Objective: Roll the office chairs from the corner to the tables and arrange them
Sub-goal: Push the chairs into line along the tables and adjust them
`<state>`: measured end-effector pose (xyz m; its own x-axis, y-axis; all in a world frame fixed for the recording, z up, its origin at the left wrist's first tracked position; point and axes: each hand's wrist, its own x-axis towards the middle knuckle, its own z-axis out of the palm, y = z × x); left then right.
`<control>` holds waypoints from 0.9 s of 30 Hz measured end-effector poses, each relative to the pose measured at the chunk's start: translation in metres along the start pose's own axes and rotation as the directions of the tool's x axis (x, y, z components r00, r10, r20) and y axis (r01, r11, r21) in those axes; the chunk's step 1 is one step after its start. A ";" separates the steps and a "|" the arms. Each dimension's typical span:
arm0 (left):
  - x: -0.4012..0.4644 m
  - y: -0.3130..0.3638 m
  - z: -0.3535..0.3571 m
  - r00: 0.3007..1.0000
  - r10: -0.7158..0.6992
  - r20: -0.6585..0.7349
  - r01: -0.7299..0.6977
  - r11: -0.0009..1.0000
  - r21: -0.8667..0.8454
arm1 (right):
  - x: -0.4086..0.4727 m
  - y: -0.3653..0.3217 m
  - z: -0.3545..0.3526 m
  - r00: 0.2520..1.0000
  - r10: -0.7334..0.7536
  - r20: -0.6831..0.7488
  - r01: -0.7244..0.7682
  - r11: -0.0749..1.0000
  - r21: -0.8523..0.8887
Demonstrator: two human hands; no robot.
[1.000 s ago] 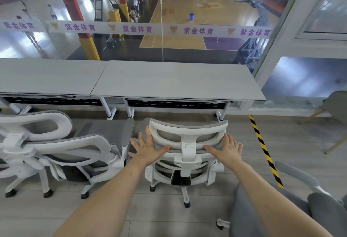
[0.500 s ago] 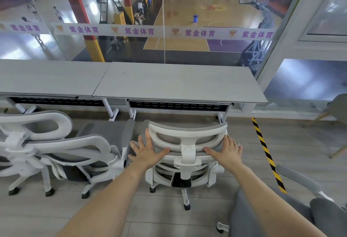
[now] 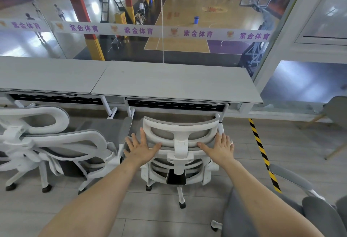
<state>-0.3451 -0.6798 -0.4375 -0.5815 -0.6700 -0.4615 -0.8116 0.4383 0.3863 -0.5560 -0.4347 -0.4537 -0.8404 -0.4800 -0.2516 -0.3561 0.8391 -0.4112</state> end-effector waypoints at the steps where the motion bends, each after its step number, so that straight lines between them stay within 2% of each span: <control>1: -0.004 0.000 0.003 1.000 0.001 -0.014 -0.001 1.000 0.018 | -0.003 0.001 -0.001 1.000 -0.005 0.008 0.005 1.000 0.012; 8: -0.060 0.003 0.015 0.993 0.103 -0.052 -0.097 0.990 0.104 | -0.064 0.014 -0.008 0.996 -0.081 -0.026 0.082 0.996 0.019; 11: -0.093 -0.001 0.026 0.985 0.172 -0.004 -0.170 0.977 0.129 | -0.112 0.023 -0.012 0.996 -0.079 -0.031 0.081 0.992 0.101; 14: -0.147 -0.006 0.044 0.975 0.216 -0.043 -0.209 0.969 0.130 | -0.177 0.037 -0.008 0.993 -0.088 -0.081 0.096 0.990 0.102; 22: -0.323 -0.004 0.103 0.893 0.449 -0.034 -0.427 0.869 0.251 | -0.374 0.096 -0.005 0.955 -0.106 -0.277 0.106 0.994 -0.013; 27: -0.424 0.018 0.149 0.822 0.570 0.010 -0.558 0.800 0.220 | -0.478 0.155 -0.012 0.930 -0.035 -0.365 0.035 0.999 -0.008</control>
<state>-0.1217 -0.2988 -0.3545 -0.9408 -0.2949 -0.1670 -0.3377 0.8561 0.3911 -0.2140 -0.0727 -0.3868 -0.9185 -0.3824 0.1004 -0.3882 0.8238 -0.4131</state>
